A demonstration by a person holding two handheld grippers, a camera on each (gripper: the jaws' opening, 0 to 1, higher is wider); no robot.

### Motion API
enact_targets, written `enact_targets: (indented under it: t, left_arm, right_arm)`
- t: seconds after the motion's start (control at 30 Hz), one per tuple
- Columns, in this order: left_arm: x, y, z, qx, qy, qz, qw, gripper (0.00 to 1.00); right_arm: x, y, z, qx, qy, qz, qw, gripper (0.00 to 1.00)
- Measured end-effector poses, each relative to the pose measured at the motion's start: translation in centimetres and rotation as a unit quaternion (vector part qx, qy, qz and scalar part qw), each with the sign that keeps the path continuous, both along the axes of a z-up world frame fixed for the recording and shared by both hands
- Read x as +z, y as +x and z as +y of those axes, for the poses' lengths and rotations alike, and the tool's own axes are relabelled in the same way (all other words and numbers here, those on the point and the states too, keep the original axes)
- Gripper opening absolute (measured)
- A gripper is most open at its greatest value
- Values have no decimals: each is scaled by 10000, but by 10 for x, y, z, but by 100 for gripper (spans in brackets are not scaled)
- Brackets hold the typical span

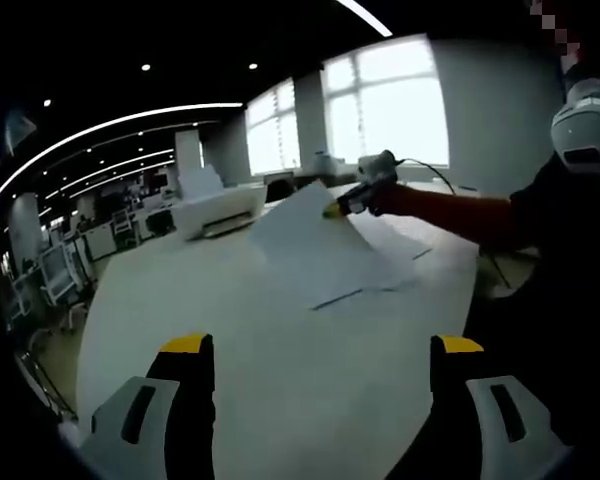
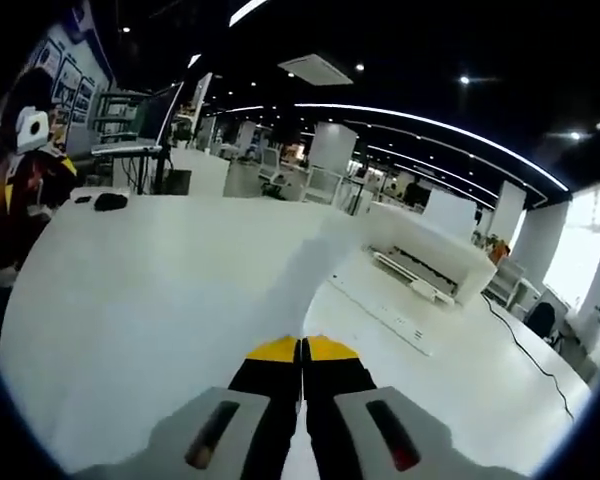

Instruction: Organize the stack of printing papers by aligning and flattening the scattered papers on the table

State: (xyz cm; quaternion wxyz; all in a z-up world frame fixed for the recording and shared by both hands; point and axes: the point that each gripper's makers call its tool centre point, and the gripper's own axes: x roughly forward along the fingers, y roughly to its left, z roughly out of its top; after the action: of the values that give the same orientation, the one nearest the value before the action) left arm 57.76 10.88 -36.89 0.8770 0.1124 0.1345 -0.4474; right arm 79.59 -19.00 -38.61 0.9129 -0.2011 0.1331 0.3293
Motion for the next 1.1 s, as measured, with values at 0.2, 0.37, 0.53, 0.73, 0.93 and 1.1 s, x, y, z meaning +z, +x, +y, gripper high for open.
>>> enact_targets:
  t: [0.2,0.37,0.53,0.73,0.93,1.1]
  left_arm:
    - [2,0,1,-4,-3,-26,10000,91]
    - [2,-1,1,-9,-7,-32,10000,91]
    - [2,-1,-1,-26,-17,-39,10000,91]
    - [2,-2,0,-11,-16,-38,10000,91]
    - [1,-3,0,3,-24,-24,10000,91]
    - [-1,-3,-2,-18,-30,-4,10000,91]
  right_arm:
    - [7,-8,3,93,61,43,9999,0]
    - [7,-17,7,217,-17,106,9997,0]
    - [10,-24,11,335,-51,129,9993,0]
    - [20,-23,11,489,-24,129,9987,0]
    - [32,-33,15,609,-35,82,9981,0]
    - [34,-36,14,686,-43,52,9976,0]
